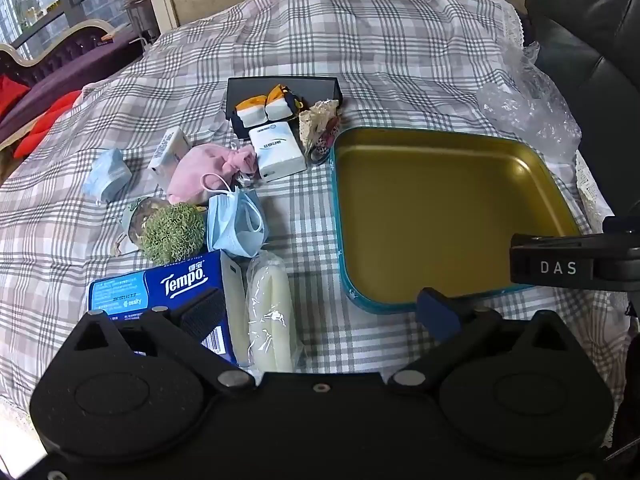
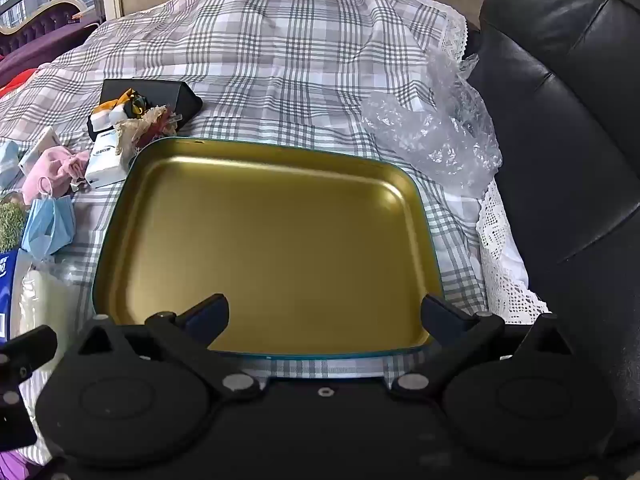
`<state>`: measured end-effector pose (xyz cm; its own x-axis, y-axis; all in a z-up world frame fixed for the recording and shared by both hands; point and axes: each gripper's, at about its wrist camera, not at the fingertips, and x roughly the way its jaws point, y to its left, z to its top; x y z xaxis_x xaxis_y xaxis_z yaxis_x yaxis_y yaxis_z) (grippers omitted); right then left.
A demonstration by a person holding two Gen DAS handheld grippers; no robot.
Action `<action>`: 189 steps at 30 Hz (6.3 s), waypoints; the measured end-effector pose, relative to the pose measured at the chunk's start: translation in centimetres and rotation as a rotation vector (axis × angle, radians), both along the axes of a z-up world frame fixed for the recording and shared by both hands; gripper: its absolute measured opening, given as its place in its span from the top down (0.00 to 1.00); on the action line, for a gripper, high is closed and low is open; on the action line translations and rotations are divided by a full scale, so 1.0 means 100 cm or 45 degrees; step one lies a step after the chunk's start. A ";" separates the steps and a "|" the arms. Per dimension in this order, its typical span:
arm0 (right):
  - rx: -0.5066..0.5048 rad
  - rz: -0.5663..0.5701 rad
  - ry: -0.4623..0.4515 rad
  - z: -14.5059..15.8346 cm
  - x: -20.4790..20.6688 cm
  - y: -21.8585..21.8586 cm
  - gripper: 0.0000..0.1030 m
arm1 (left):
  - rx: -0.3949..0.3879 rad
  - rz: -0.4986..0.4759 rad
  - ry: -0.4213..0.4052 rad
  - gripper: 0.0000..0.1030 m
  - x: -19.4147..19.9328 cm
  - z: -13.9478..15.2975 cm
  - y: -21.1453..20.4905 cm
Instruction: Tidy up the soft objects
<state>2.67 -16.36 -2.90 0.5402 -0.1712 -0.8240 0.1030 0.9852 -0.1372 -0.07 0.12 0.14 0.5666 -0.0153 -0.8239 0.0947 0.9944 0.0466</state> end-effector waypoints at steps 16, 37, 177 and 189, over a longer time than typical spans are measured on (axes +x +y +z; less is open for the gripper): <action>-0.008 0.013 0.006 -0.003 -0.002 0.003 0.01 | -0.013 0.039 0.032 0.04 -0.001 -0.003 0.008; 0.003 0.029 0.021 -0.006 -0.002 0.009 0.01 | -0.014 0.053 0.055 0.04 0.000 -0.005 0.012; 0.268 0.722 0.224 -0.065 -0.011 0.155 0.28 | -0.295 0.338 0.149 0.52 0.088 -0.043 0.142; 0.318 0.692 0.254 -0.084 -0.010 0.174 0.77 | -0.279 0.376 0.117 0.50 0.079 -0.037 0.150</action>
